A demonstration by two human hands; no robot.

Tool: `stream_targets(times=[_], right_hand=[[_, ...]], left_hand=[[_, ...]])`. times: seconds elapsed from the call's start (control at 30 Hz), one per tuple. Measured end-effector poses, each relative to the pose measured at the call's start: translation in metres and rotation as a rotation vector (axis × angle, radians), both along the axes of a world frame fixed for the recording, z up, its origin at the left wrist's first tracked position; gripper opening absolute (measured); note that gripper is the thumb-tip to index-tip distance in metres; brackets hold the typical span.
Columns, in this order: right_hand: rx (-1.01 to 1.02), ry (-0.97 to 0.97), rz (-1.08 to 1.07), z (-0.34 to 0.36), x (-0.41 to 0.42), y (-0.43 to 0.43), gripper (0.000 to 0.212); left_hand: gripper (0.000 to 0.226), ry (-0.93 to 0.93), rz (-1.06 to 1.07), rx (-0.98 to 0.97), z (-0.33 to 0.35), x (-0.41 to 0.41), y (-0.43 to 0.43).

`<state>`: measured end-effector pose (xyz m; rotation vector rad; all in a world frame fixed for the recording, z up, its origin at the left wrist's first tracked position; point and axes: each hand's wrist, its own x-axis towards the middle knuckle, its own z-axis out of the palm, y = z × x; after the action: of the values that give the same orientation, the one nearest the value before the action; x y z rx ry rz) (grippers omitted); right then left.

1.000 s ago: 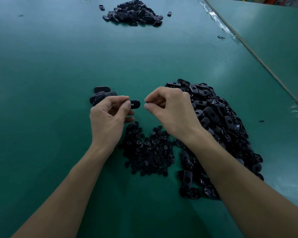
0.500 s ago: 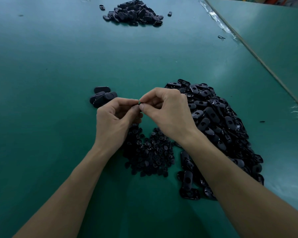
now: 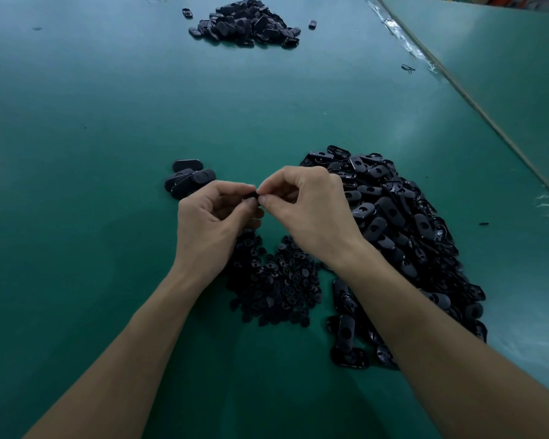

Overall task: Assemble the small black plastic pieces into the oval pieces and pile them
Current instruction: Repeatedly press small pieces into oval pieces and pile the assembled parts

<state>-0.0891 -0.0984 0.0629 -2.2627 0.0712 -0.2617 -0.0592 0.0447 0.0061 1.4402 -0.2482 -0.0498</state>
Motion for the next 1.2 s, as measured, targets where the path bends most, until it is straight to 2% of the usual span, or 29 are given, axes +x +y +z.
stream_targets(times=[0.6,0.77,0.93,1.03,1.2], right_hand=[[-0.073,0.037,0.006,0.003,-0.001,-0.001,0.009],[-0.106,0.051,0.076,0.005,-0.002,0.001,0.017],[-0.158,0.016,0.081,0.008,-0.001,-0.005,0.022],[-0.217,0.06,0.116,0.008,0.002,-0.009,0.029],[-0.115,0.108,0.144,0.003,0.006,-0.018,0.019]], left_hand=[[0.018,0.016,-0.048,-0.005,0.002,-0.001,0.001],[0.015,-0.015,-0.044,0.057,0.001,0.001,0.004],[0.015,0.016,-0.014,0.045,0.0,0.002,0.002],[0.017,0.033,-0.03,0.022,0.001,0.002,0.001],[0.016,0.029,-0.079,0.015,0.001,0.001,0.001]])
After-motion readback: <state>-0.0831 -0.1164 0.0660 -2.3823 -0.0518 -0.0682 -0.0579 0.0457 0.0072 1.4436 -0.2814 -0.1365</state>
